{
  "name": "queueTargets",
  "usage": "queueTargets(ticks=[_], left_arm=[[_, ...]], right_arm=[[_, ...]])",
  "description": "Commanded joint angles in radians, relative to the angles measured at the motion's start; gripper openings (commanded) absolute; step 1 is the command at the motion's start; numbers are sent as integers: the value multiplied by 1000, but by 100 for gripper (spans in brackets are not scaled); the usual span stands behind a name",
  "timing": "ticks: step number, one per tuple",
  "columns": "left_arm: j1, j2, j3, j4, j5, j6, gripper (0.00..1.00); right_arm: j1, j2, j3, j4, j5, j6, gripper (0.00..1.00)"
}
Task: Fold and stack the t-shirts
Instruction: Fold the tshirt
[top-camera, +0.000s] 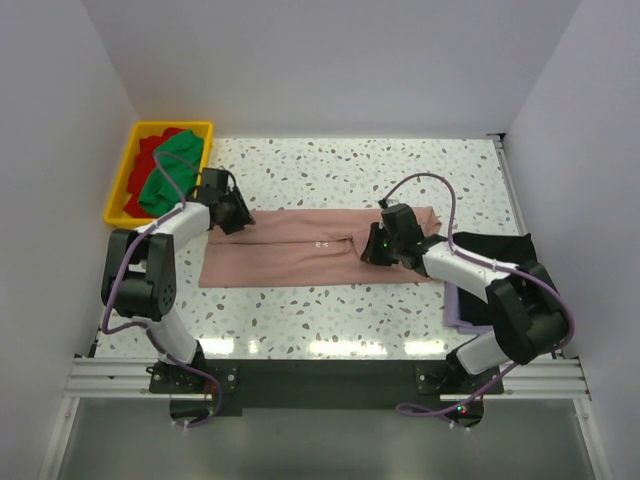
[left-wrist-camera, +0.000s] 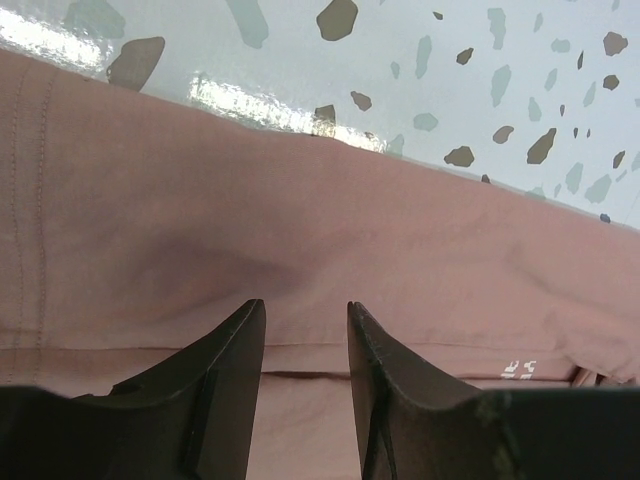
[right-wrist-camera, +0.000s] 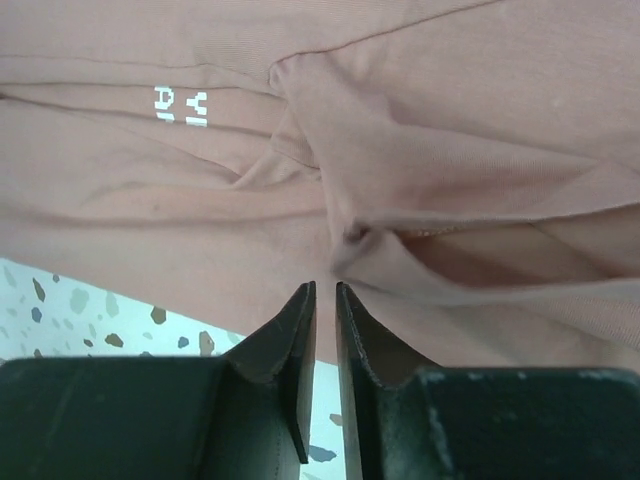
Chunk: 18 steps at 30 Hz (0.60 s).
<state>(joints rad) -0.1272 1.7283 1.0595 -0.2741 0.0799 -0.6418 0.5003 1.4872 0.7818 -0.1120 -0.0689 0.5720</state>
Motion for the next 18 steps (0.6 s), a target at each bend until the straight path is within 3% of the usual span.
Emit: queueTargets(ticks=[1, 2, 6, 9, 12, 18], left_arm=[[-8, -6, 49, 35, 37, 30, 43], [-11, -4, 53, 38, 46, 33, 43], [-29, -1, 62, 52, 64, 33, 45], [-48, -3, 59, 73, 78, 22, 45], [-83, -3, 60, 116, 113, 11, 46], [-213, 10, 106, 182, 170, 25, 47]], right_arm=[[14, -41, -9, 66, 18, -1, 18], [17, -50, -10, 63, 20, -6, 25], [32, -142, -22, 48, 14, -26, 35], [34, -183, 17, -35, 134, -53, 41], [-2, -133, 127, -141, 260, -92, 42], [-157, 47, 293, -258, 274, -104, 41]])
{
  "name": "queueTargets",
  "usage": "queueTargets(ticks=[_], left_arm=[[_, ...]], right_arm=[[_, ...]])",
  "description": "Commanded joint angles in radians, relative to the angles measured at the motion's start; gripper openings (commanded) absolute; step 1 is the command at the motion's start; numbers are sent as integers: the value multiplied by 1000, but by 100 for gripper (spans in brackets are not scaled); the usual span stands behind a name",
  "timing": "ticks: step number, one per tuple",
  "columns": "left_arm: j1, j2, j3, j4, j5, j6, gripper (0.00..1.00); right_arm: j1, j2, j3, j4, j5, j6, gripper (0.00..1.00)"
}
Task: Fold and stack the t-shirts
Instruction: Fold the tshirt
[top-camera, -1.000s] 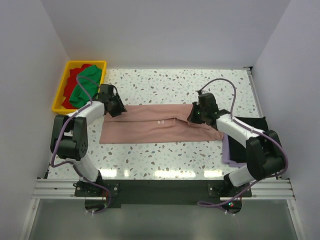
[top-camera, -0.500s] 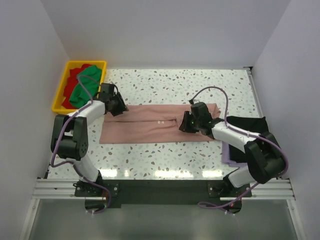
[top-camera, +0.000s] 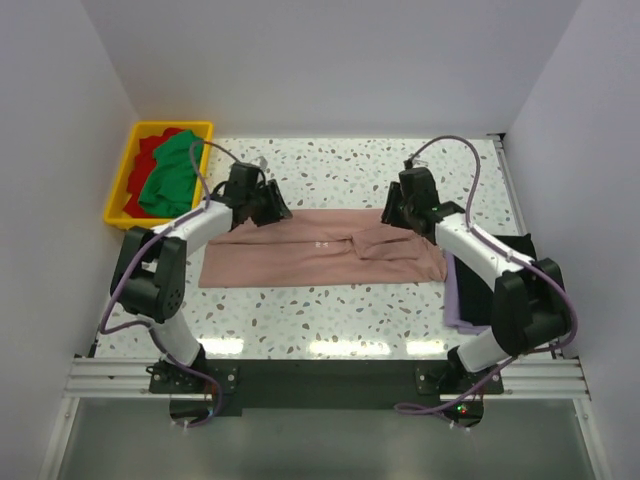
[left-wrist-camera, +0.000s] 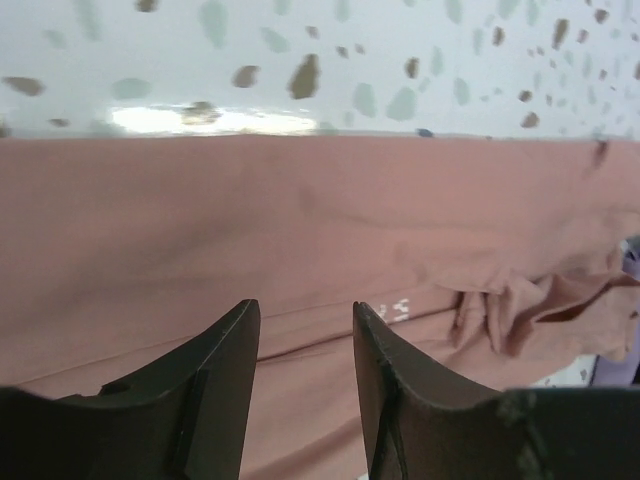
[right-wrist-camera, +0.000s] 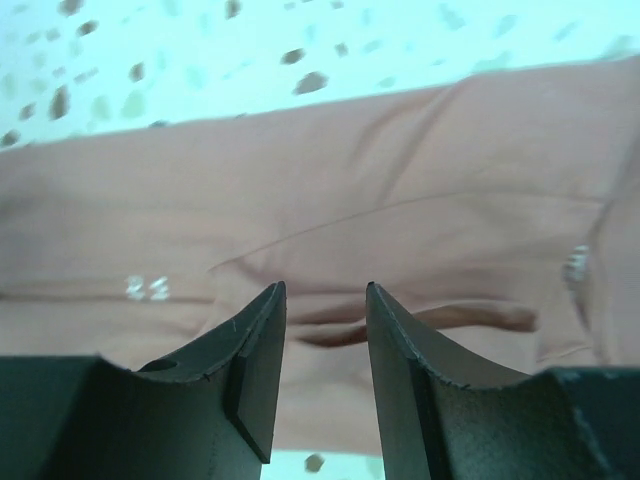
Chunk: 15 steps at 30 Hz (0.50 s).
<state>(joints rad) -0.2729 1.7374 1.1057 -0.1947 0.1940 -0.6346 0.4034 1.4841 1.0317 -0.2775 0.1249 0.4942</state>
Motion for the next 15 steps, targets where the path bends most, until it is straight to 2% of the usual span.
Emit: queueTargets(ticks=[1, 4, 8, 15], left_arm=[[-86, 8, 75, 112, 61, 19, 47], [-149, 48, 123, 143, 91, 26, 49], [-238, 123, 209, 143, 110, 30, 49], [-319, 238, 341, 138, 131, 36, 49]], right_arm=[[-73, 65, 50, -94, 84, -25, 41], [-138, 126, 63, -98, 64, -26, 42], [-156, 186, 71, -114, 9, -20, 41], [-156, 79, -62, -100, -83, -14, 36]])
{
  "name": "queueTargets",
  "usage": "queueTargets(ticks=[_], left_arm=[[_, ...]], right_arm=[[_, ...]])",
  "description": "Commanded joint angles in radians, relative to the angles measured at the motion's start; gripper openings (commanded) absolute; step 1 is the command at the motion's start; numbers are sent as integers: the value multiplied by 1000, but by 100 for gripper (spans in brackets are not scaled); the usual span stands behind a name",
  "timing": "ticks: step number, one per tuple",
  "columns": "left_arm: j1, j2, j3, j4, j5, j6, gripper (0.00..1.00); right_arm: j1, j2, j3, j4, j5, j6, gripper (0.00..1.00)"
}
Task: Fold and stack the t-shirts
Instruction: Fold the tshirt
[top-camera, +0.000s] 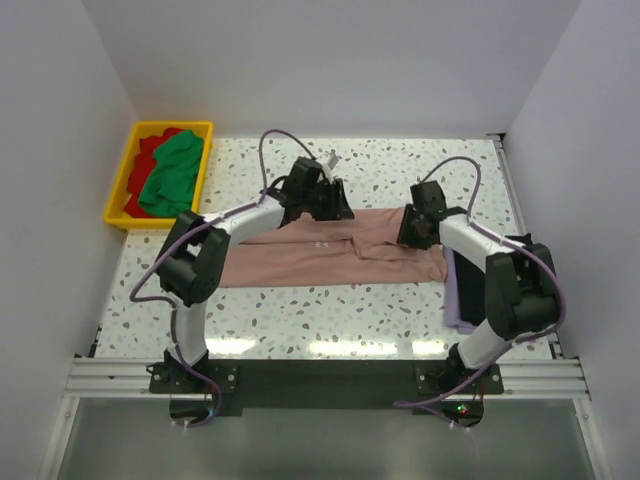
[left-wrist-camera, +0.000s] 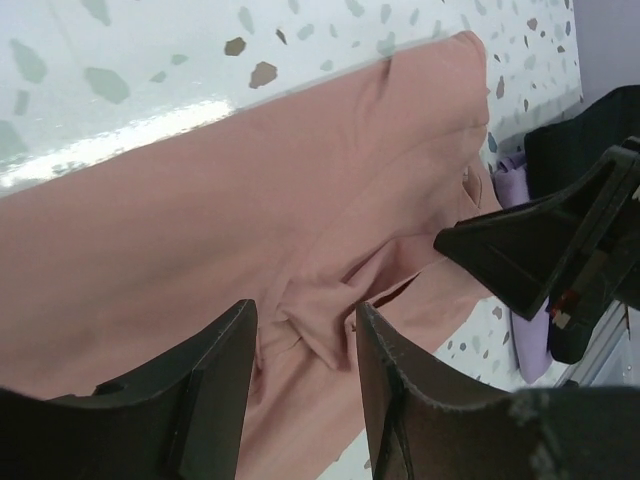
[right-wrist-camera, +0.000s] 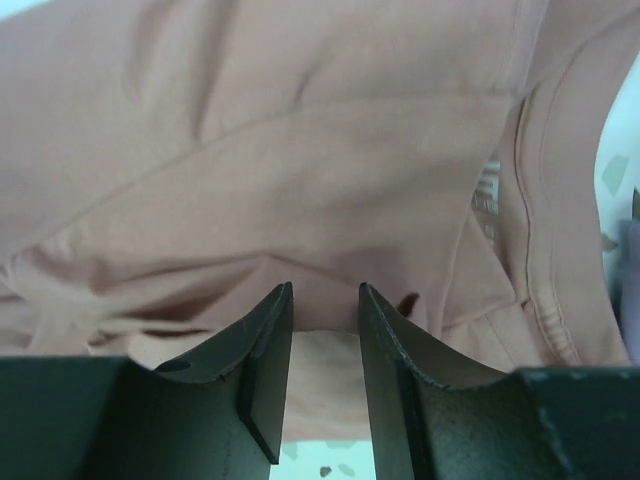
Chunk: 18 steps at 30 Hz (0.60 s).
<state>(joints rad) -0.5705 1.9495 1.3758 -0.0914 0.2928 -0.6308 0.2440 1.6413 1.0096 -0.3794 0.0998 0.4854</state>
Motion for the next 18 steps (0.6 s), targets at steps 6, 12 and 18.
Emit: queueTargets(ticks=[6, 12, 18], left_arm=[[-65, 111, 166, 24, 55, 36, 50], [-109, 176, 239, -5, 78, 52, 50], [-144, 203, 249, -25, 86, 60, 49]], right_arm=[[6, -260, -190, 10, -136, 24, 36], [5, -402, -293, 5, -186, 56, 36], [5, -408, -273, -15, -109, 52, 35]])
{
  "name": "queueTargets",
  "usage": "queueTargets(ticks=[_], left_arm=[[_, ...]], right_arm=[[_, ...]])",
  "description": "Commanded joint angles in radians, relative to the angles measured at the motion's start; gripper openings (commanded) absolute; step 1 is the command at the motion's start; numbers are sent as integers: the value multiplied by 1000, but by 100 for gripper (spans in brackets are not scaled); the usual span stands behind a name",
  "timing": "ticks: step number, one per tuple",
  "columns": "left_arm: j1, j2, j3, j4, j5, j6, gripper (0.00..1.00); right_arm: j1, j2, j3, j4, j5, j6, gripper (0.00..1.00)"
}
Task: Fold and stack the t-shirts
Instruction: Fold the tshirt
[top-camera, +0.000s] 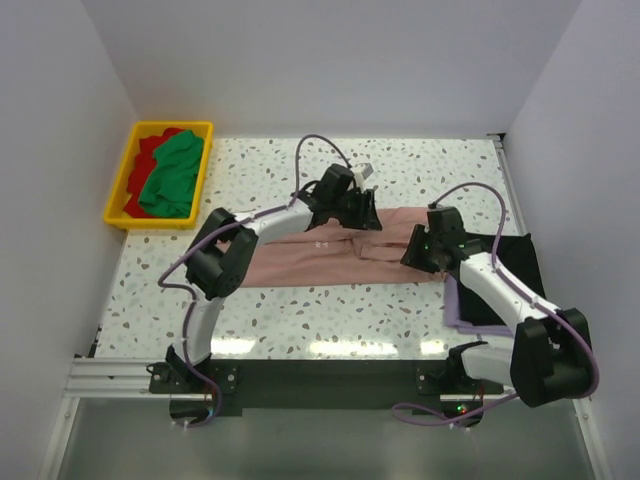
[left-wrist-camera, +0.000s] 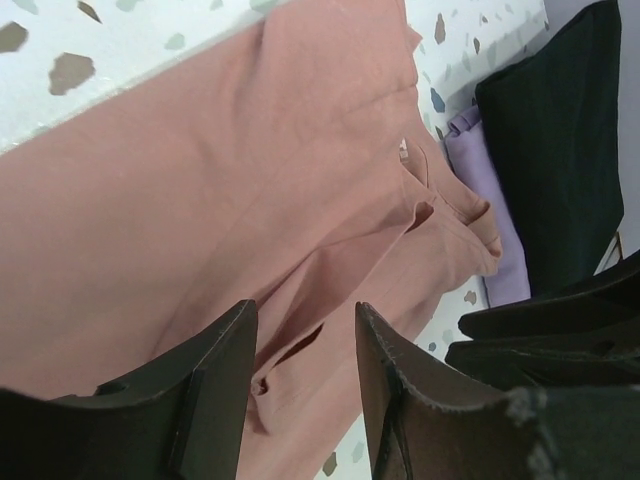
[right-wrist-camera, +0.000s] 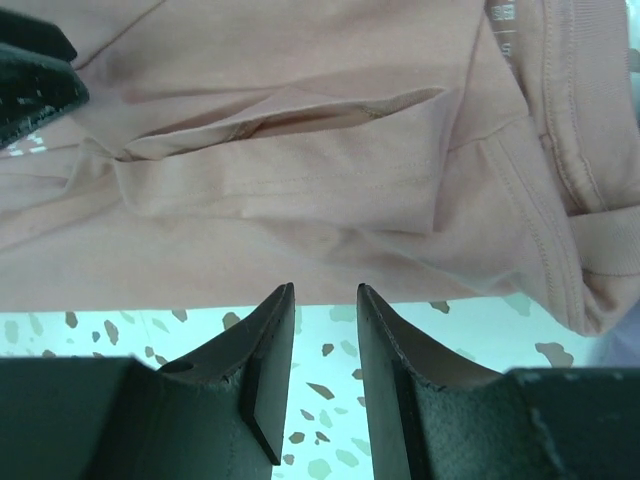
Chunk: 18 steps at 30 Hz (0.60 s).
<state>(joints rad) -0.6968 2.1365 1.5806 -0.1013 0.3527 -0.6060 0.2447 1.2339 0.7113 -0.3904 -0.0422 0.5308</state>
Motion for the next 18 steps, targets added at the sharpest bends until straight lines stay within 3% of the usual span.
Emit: queueTargets(ticks=[1, 8, 18], left_arm=[[-21, 16, 42, -18, 25, 37, 48], [-41, -4, 10, -57, -6, 52, 43], [-53, -39, -24, -121, -98, 91, 39]], right_arm=[[4, 12, 60, -24, 71, 0, 35], [2, 122, 180, -57, 220, -41, 34], [4, 213, 220, -61, 301, -61, 34]])
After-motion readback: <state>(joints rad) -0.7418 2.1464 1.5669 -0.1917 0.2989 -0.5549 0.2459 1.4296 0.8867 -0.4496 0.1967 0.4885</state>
